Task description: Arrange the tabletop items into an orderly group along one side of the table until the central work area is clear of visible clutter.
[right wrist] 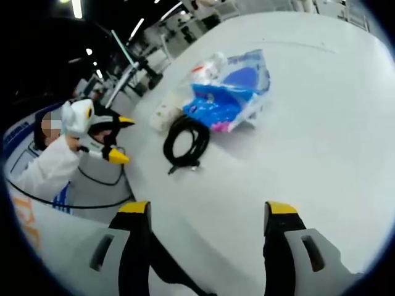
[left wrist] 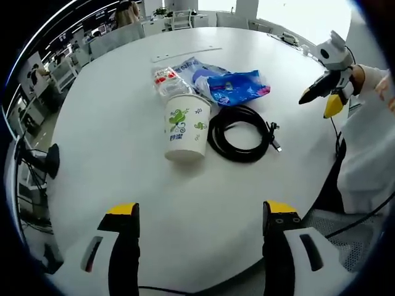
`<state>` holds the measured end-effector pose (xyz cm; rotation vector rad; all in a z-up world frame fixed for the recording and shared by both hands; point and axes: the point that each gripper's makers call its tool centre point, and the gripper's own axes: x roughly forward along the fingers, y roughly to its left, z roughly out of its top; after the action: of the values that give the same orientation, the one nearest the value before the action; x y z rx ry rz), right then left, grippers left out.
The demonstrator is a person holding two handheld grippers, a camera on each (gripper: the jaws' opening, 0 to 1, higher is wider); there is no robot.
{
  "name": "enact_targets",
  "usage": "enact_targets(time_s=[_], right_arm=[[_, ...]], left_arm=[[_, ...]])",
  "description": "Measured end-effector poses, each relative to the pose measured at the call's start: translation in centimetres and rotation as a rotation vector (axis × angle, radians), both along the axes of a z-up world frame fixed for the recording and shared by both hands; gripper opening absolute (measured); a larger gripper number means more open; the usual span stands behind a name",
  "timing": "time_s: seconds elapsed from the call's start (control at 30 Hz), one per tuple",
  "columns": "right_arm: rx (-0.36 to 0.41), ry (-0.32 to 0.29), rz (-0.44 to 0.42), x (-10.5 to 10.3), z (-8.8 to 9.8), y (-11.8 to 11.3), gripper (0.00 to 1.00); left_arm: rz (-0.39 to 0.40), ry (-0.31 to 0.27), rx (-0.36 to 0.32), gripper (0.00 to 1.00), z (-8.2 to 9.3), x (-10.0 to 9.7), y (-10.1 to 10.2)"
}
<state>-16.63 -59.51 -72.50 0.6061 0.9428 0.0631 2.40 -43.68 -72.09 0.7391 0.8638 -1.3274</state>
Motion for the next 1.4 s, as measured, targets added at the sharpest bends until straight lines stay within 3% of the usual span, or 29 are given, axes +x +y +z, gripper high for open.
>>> enact_targets(time_s=[0.47, 0.6, 0.77, 0.93, 1.03, 1.1, 1.27, 1.4], right_arm=[[-0.016, -0.031, -0.02, 0.9, 0.6, -0.6, 0.69], [-0.016, -0.028, -0.021, 0.9, 0.6, -0.7, 0.68], [-0.023, -0.031, -0.03, 1.1, 0.7, -1.1, 0.67], [-0.02, -0.043, -0.055, 1.2, 0.9, -1.7, 0.65], [-0.018, -0.04, -0.07, 1.0, 0.7, -2.1, 0.65], [-0.015, -0.038, -0.079, 0.9, 0.7, -2.2, 0.64], [-0.013, -0.048, -0.09, 1.1, 0.9, -2.8, 0.62], [-0.022, -0.062, -0.092, 1.3, 1.5, -3.5, 0.59]], left_arm=[[0.02, 0.041, -0.061, 0.79, 0.0, -1.4, -2.4], [0.041, 0.055, -0.106, 0.75, 0.5, -1.4, -3.5], [0.174, 0.114, -0.231, 0.71, 1.5, -1.2, -5.7], [0.273, 0.076, -0.342, 0.63, 3.5, 0.2, -7.0], [0.301, 0.102, -0.373, 0.62, 4.1, 0.3, -7.6], [0.304, 0.12, -0.393, 0.62, 4.5, 0.1, -8.2], [0.265, 0.073, -0.394, 0.56, 4.7, -0.4, -9.6], [0.237, 0.084, -0.4, 0.52, 4.6, -1.2, -11.3]])
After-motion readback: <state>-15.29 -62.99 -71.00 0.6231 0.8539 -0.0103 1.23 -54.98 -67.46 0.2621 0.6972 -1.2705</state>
